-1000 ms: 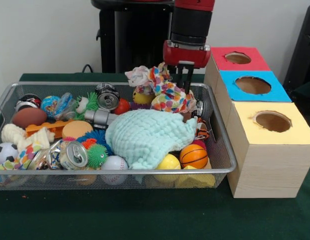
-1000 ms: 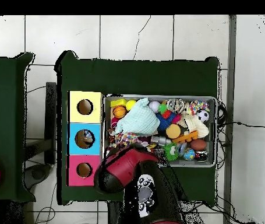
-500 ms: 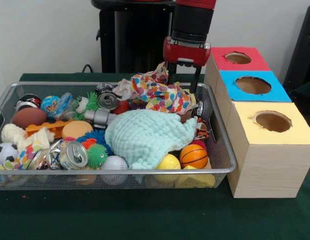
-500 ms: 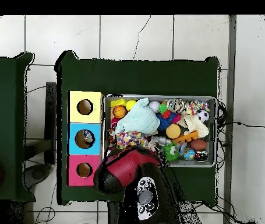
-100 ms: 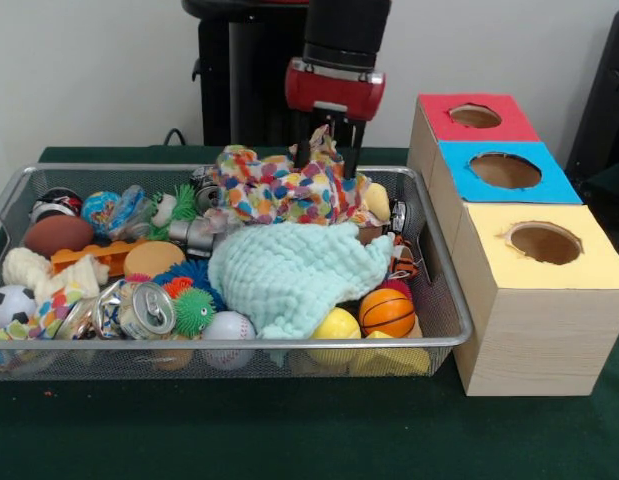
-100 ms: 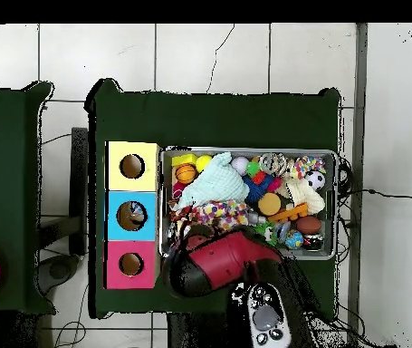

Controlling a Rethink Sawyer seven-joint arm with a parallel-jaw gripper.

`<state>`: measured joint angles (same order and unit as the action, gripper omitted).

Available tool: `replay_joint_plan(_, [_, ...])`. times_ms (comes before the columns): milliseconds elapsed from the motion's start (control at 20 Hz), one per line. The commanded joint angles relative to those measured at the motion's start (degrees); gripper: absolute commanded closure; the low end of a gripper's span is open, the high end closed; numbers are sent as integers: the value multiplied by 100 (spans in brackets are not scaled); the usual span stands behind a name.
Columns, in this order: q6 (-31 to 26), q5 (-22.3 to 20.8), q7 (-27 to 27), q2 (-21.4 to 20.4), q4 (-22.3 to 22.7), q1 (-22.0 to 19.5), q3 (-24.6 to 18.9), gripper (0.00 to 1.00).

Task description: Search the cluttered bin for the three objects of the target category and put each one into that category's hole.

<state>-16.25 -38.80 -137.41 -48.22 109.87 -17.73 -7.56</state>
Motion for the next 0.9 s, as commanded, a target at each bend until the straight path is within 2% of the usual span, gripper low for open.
replay_joint_plan(50, [-1405, 693, 1480, -1004, 586, -590, -891, 0])
replay_joint_plan(250, [-1900, 1090, 1815, -1466, 739, -916, -1230, 0])
replay_joint_plan(400, [-2124, 1191, 1925, -1637, 770, -1068, -1403, 0])
replay_joint_plan(900, [-2002, 863, 1994, -1539, 824, -1551, -1830, 0])
